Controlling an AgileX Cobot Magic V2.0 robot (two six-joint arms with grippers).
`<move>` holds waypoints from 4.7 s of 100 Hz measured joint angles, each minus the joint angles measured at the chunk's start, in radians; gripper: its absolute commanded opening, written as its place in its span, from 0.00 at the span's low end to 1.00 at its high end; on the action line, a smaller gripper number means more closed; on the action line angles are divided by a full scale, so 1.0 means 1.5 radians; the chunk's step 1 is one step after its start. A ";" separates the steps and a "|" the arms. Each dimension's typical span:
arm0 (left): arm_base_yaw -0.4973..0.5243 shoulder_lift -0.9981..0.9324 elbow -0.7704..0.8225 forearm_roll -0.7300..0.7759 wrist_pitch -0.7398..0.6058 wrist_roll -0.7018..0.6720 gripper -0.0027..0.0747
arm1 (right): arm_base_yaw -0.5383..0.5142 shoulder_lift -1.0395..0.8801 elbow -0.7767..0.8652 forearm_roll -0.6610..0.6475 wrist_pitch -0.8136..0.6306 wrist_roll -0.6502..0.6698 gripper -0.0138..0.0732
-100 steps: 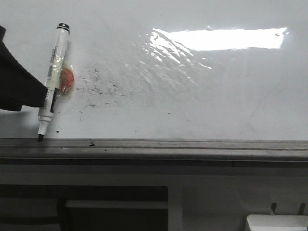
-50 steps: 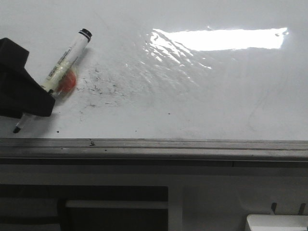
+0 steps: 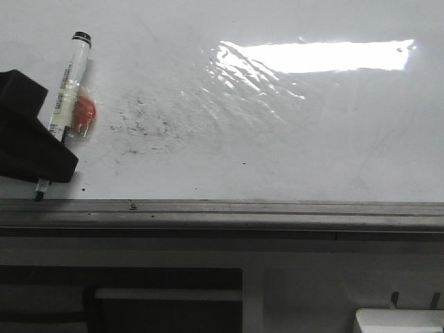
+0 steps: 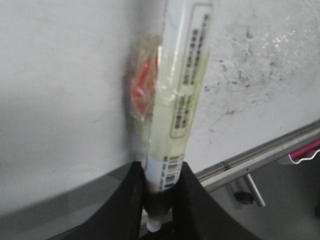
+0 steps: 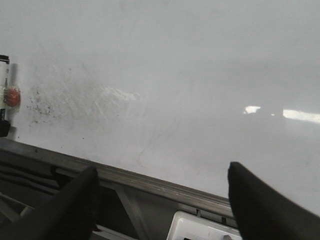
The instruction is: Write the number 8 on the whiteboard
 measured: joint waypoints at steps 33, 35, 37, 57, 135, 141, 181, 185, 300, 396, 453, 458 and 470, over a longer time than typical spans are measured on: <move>-0.156 0.000 -0.055 -0.001 0.113 0.281 0.01 | 0.033 0.050 0.000 0.264 0.050 -0.322 0.70; -0.169 0.000 -0.056 -0.001 0.113 0.293 0.01 | 0.037 0.059 0.000 0.270 0.056 -0.333 0.70; -0.182 0.000 -0.056 -0.001 0.110 0.301 0.01 | 0.039 0.063 0.000 0.275 0.057 -0.341 0.70; -0.262 0.000 -0.059 -0.001 0.069 0.347 0.01 | 0.095 0.134 -0.003 0.332 0.079 -0.443 0.70; -0.274 -0.067 -0.094 -0.001 0.079 0.395 0.01 | 0.361 0.486 -0.099 0.537 -0.042 -0.676 0.70; -0.274 -0.067 -0.094 -0.001 0.087 0.406 0.01 | 0.376 0.497 -0.099 0.543 -0.055 -0.684 0.70; -0.274 -0.067 -0.094 -0.063 0.128 0.449 0.01 | 0.437 0.565 -0.099 0.552 -0.084 -0.694 0.43; -0.274 -0.067 -0.094 -0.066 0.131 0.450 0.01 | 0.437 0.567 -0.099 0.553 -0.084 -0.694 0.36; -0.139 -0.641 0.097 -0.089 0.009 0.286 0.03 | 0.458 0.237 0.043 0.411 -0.508 -0.701 0.11; -0.136 -0.683 0.145 -0.121 0.009 0.284 0.01 | 0.458 0.467 0.043 0.403 -0.664 -0.701 0.11; -0.136 -0.683 0.150 -0.124 0.009 0.284 0.01 | 0.458 0.484 0.043 0.427 -0.725 -0.701 0.11; -0.136 -0.683 0.153 -0.124 0.009 0.284 0.01 | 0.458 0.486 0.043 0.427 -0.726 -0.701 0.11; -0.136 -0.683 0.156 -0.124 0.009 0.284 0.01 | 0.458 0.497 0.043 0.431 -0.723 -0.701 0.11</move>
